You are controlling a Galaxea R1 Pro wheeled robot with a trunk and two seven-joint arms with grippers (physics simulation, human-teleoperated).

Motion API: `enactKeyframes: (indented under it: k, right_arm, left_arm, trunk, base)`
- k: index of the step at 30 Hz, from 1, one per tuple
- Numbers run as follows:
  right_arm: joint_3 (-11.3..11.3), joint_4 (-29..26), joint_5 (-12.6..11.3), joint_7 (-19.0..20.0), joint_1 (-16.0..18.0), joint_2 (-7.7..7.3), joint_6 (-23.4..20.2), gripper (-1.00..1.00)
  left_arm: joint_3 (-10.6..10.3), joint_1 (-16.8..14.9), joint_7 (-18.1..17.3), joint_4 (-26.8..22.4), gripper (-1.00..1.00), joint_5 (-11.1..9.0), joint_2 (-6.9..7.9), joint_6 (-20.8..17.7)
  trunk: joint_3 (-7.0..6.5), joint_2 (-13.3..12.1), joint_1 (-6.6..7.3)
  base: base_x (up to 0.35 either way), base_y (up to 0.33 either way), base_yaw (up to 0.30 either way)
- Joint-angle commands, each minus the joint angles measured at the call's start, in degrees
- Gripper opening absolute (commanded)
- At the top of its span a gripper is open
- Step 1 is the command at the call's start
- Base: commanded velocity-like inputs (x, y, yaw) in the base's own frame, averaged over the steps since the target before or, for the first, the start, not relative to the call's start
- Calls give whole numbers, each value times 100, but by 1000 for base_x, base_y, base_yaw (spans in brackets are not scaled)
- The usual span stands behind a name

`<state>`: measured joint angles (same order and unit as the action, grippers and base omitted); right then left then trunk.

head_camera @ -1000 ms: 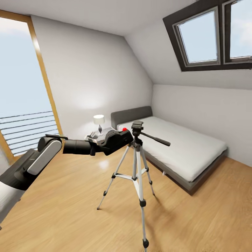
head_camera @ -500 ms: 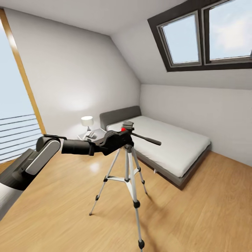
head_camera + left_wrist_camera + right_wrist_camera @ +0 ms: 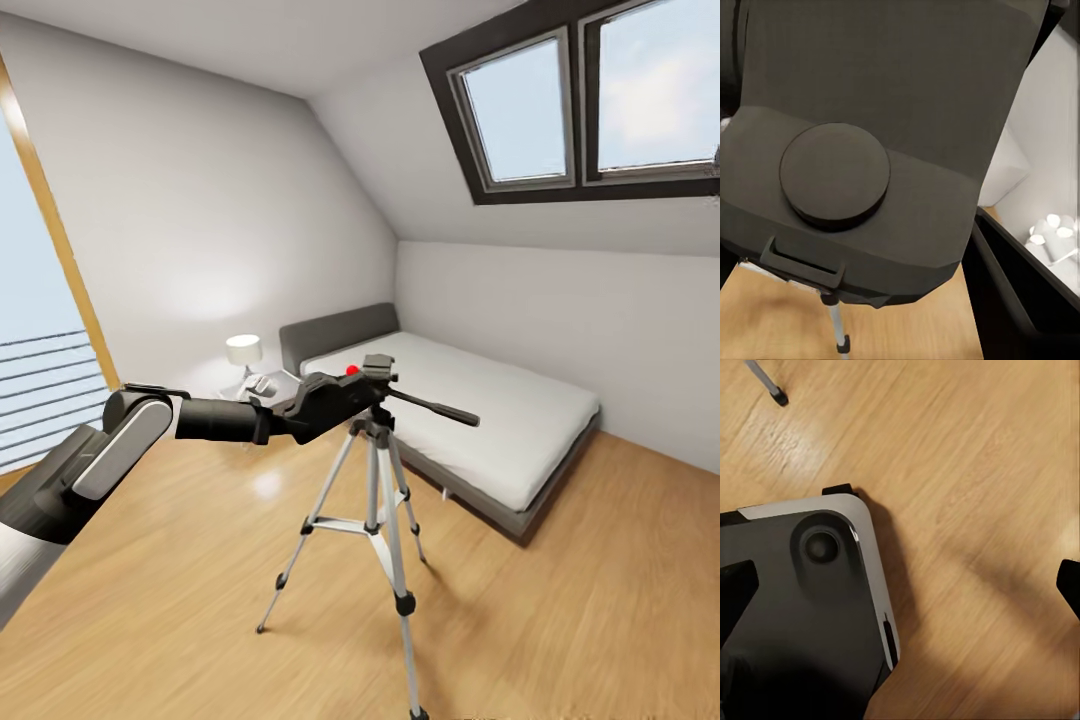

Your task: Attach the digital camera to the camera tripod in the bedroom.

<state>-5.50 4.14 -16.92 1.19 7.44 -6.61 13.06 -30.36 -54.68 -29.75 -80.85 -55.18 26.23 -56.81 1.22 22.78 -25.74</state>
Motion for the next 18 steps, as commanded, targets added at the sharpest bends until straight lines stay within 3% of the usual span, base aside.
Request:
enactKeyframes:
  k: [1,7,18]
  right_arm:
    - [-48,26,-53,13,12,2,39,100]
    - [-48,26,-56,13,12,2,39,100]
    - [-50,26,-56,13,12,2,39,100]
  left_arm:
    - [-5,-7,-39,-1,-100,7,5,-9]
    - [-8,-7,-39,-1,-100,7,5,-7]
    - [-13,-7,-39,3,-100,7,5,-6]
  trunk:
    - [13,13,-4]
    - [13,13,-4]
    - [13,13,-4]
  base:
    - [19,15,-215]
    - [9,7,-116]
    - [2,1,-20]
